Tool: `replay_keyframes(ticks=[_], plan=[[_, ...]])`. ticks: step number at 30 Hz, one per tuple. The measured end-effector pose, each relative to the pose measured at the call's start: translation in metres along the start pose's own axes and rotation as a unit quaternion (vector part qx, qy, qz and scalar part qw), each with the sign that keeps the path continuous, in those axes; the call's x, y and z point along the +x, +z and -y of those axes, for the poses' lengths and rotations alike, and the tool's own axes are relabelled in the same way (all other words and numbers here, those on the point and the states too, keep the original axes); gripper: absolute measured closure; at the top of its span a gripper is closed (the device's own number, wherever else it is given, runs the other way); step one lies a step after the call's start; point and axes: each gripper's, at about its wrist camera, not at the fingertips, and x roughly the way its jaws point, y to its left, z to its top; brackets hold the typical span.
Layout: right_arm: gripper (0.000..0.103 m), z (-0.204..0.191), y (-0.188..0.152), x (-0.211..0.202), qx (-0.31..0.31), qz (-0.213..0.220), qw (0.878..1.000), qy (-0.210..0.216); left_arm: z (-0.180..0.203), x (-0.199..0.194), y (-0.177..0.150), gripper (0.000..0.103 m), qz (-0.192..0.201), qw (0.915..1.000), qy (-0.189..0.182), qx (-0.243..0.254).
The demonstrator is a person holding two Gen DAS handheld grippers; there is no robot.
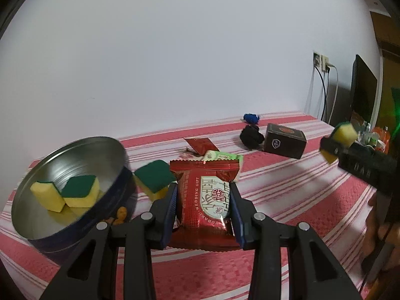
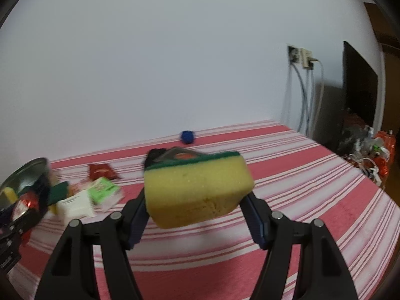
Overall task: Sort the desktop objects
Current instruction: 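Grasp the red wedding-gift candy packet with the left tool while the right tool holds the sponge, then drop the red packet into the tin with the left tool while the right tool drops its sponge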
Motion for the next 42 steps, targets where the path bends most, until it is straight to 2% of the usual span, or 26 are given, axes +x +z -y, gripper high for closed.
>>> replay_keyframes(ticks=[6,15,21,27,31,42], plan=[[0.034,-0.040,-0.008,0.001,0.001,-0.025,0.998,0.051,-0.023,-0.013,-0.002,0.062,0.012,0.9998,0.012,-0.010],[0.034,-0.114,-0.006,-0.014,-0.029,-0.030,0.992,0.120,-0.077,-0.036,-0.007,0.062,0.019,0.9977,0.033,-0.056],[0.034,-0.171,-0.003,-0.019,-0.058,-0.027,0.983,0.170,-0.129,-0.052,-0.010,0.062,0.029,0.9921,0.077,-0.095],[0.034,-0.228,0.005,-0.017,-0.082,-0.021,0.975,0.204,-0.185,-0.053,-0.010,0.062,0.027,0.9825,0.124,-0.136],[0.034,-0.259,0.011,-0.007,-0.088,-0.021,0.974,0.210,-0.214,-0.043,-0.004,0.062,0.019,0.9788,0.144,-0.144],[0.034,-0.303,0.033,0.049,-0.072,-0.045,0.979,0.185,-0.244,-0.004,0.023,0.062,0.000,0.9773,0.168,-0.129]])
